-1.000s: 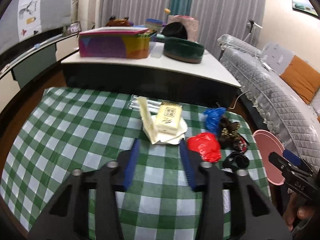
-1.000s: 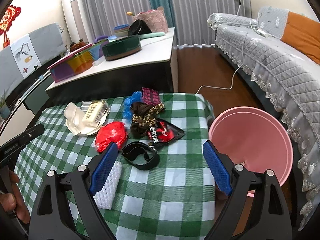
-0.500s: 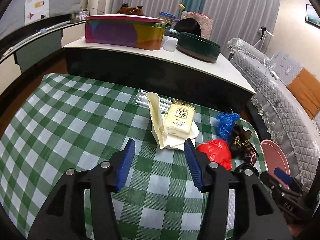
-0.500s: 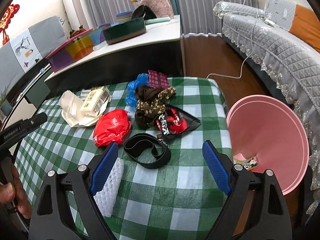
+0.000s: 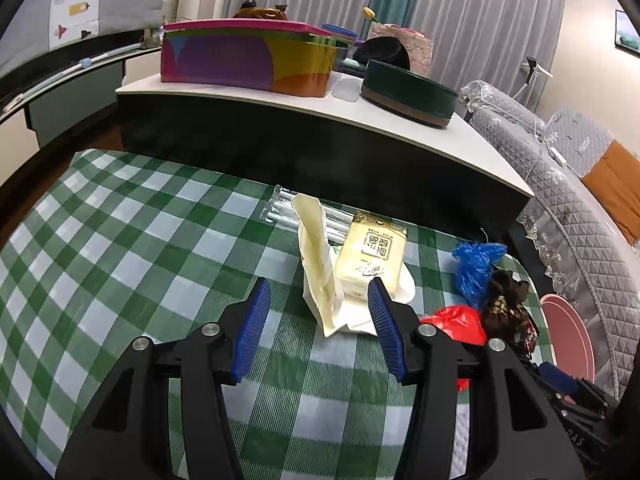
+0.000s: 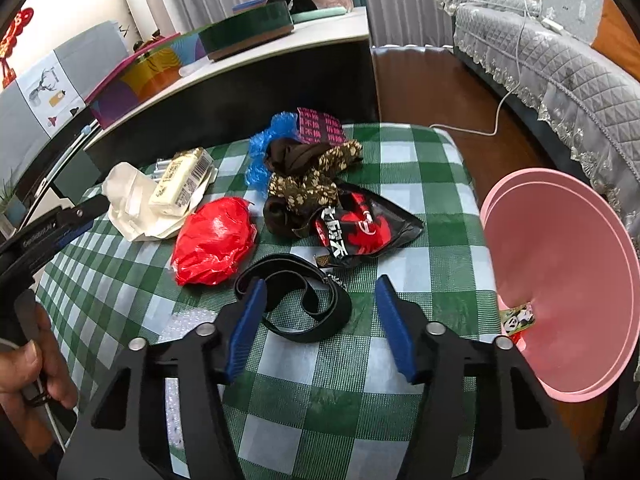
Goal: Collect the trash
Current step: 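Grasp the white tissue wrapper with left tool while right tool grasps black strap, then carry both held items over the pink bin and open both tools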
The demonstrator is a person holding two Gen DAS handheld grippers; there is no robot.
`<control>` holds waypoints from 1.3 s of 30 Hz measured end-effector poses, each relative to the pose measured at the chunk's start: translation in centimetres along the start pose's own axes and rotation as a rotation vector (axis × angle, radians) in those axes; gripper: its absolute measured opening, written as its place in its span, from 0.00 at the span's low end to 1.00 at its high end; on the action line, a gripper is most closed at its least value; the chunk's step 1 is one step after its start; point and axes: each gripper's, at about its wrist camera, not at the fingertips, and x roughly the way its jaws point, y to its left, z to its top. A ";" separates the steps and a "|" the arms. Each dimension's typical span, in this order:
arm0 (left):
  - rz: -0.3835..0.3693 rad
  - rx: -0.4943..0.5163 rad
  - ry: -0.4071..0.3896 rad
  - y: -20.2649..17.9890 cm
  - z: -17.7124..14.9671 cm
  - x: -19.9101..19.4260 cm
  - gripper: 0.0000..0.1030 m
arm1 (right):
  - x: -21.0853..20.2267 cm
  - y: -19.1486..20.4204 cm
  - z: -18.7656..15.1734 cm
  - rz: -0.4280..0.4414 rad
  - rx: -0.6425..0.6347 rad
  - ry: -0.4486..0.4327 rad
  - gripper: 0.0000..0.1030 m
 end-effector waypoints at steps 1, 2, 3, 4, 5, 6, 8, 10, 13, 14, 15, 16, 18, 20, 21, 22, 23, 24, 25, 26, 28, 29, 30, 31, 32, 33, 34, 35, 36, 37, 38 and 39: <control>0.001 -0.001 0.001 0.0 0.0 0.2 0.49 | 0.2 -0.1 0.0 0.003 0.003 0.006 0.46; -0.001 -0.004 0.003 0.0 0.1 0.5 0.48 | 0.4 -0.1 0.0 0.008 0.005 0.013 0.43; -0.003 -0.011 0.006 0.1 0.2 0.8 0.48 | 0.6 -0.1 0.0 0.013 0.005 0.020 0.41; -0.005 -0.016 0.008 0.1 0.2 1.0 0.44 | 0.7 -0.1 0.0 0.017 0.004 0.024 0.37; -0.008 -0.021 0.015 0.1 0.3 1.4 0.39 | 0.9 -0.1 0.0 0.021 0.002 0.029 0.34; -0.005 -0.019 0.019 0.1 0.2 1.6 0.37 | 1.0 0.0 0.0 0.023 -0.001 0.032 0.33; 0.001 -0.019 0.023 0.0 0.2 2.1 0.29 | 1.1 0.1 -0.1 0.025 -0.008 0.036 0.28; -0.006 -0.024 0.028 -0.1 0.3 2.5 0.24 | 1.1 0.2 -0.1 0.025 -0.015 0.039 0.25; -0.009 -0.024 0.026 -0.2 0.5 2.6 0.15 | 1.0 0.3 -0.1 0.027 -0.020 0.041 0.19; -0.012 -0.025 0.026 -0.2 0.5 2.6 0.12 | 1.0 0.4 -0.1 0.029 -0.024 0.042 0.17; -0.018 -0.028 0.031 -0.2 0.6 2.5 0.12 | 0.9 0.4 -0.1 0.029 -0.027 0.041 0.16; -0.022 -0.031 0.036 -0.1 0.7 2.3 0.10 | 0.7 0.5 -0.1 0.029 -0.033 0.036 0.15; -0.006 -0.024 0.031 0.0 0.8 1.9 0.09 | 0.3 0.8 0.0 0.027 -0.045 0.025 0.13; 0.014 -0.006 0.017 -0.1 1.0 1.2 0.09 | -0.2 1.0 0.0 0.021 -0.058 0.009 0.12; 0.019 -0.003 0.011 0.0 1.0 0.8 0.09 | -0.4 1.1 0.1 0.020 -0.062 0.003 0.12; 0.021 -0.004 0.007 0.0 1.1 0.4 0.09 | -0.7 1.2 0.1 0.019 -0.064 -0.004 0.11; 0.022 -0.006 0.004 0.1 1.1 0.0 0.09 | -1.1 1.3 0.1 0.017 -0.067 -0.015 0.11; 0.022 -0.007 0.001 0.2 1.1 -0.4 0.09 | -1.5 1.4 0.2 0.015 -0.069 -0.024 0.11; 0.023 -0.008 -0.001 0.3 1.1 -0.9 0.09 | -1.8 1.4 0.2 0.014 -0.070 -0.031 0.11; 0.022 -0.010 -0.002 0.3 1.1 -1.3 0.09 | -2.2 1.4 0.3 0.012 -0.072 -0.042 0.11; 0.018 -0.009 -0.006 0.4 1.1 -2.3 0.09 | -3.0 1.5 0.3 0.010 -0.072 -0.059 0.11; 0.019 -0.004 -0.010 0.3 1.1 -2.8 0.09 | -3.6 1.6 0.3 0.009 -0.073 -0.071 0.11; 0.021 0.000 -0.014 0.3 1.0 -3.2 0.09 | -4.0 1.6 0.3 0.009 -0.073 -0.077 0.11; 0.022 0.006 -0.021 0.3 0.9 -3.8 0.09 | -4.4 1.6 0.3 0.008 -0.072 -0.085 0.11; 0.021 0.009 -0.025 0.2 0.9 -4.3 0.09 | -5.0 1.6 0.2 0.007 -0.070 -0.093 0.11; 0.020 0.013 -0.030 0.2 0.8 -4.8 0.09 | -5.5 1.6 0.2 0.006 -0.068 -0.101 0.11; 0.021 0.019 -0.038 0.1 0.7 -5.5 0.09 | -5.8 1.6 0.1 0.005 -0.066 -0.107 0.11; 0.019 0.024 -0.044 0.0 0.7 -6.0 0.09 | -6.4 1.6 0.1 0.005 -0.065 -0.116 0.11; 0.018 0.028 -0.050 -0.1 0.7 -6.4 0.09 | -6.8 1.6 0.0 0.005 -0.066 -0.122 0.11; 0.016 0.036 -0.059 -0.2 0.6 -7.1 0.09 | -7.4 1.7 -0.1 0.005 -0.066 -0.132 0.11; 0.015 0.043 -0.064 -0.3 0.5 -7.5 0.09 | -7.8 1.7 -0.1 0.006 -0.067 -0.138 0.11; 0.012 0.049 -0.071 -0.5 0.4 -8.1 0.09 | -8.3 1.7 -0.2 0.007 -0.067 -0.145 0.11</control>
